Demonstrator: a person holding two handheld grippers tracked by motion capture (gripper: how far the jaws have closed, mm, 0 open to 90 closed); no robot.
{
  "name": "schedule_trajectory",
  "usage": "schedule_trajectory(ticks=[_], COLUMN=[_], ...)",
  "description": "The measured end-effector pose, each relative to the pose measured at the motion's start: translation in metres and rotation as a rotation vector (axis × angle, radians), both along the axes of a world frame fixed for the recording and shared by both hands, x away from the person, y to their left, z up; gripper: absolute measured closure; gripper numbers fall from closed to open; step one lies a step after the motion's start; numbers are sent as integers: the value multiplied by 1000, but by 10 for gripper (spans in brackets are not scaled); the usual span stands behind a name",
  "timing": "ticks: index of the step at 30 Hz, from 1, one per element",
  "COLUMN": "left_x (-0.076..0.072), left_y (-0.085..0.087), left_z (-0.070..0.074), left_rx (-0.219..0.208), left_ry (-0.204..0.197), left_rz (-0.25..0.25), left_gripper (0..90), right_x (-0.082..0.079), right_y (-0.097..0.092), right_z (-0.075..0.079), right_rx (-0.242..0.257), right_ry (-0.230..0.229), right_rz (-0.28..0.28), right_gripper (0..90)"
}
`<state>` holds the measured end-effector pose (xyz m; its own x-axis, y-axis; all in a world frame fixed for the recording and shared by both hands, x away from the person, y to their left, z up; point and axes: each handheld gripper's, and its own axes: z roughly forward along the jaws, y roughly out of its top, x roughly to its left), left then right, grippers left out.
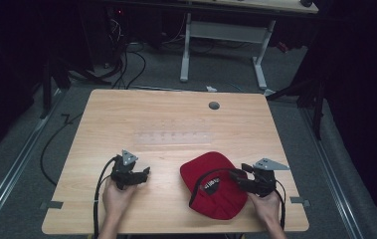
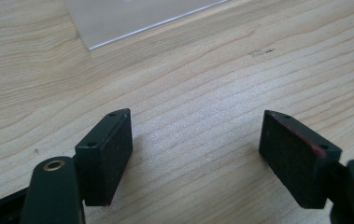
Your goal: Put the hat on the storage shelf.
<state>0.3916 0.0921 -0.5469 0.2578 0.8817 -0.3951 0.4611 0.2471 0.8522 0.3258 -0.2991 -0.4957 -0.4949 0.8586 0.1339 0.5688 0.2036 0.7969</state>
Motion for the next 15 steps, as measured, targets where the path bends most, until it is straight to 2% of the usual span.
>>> schedule_trajectory(ticks=[8, 15], left_x=[0, 0], left_y=[0, 0], left_z=[0, 0], left_rx=[0, 0], left_ry=[0, 0], left_rz=[0, 0], left_gripper=[261, 260], right_x=[10, 13], right_y=[9, 11], right_z=[-14, -21], right_rx=[-37, -49], right_ry=[57, 69], right_rz=[28, 44], right_gripper=[396, 434])
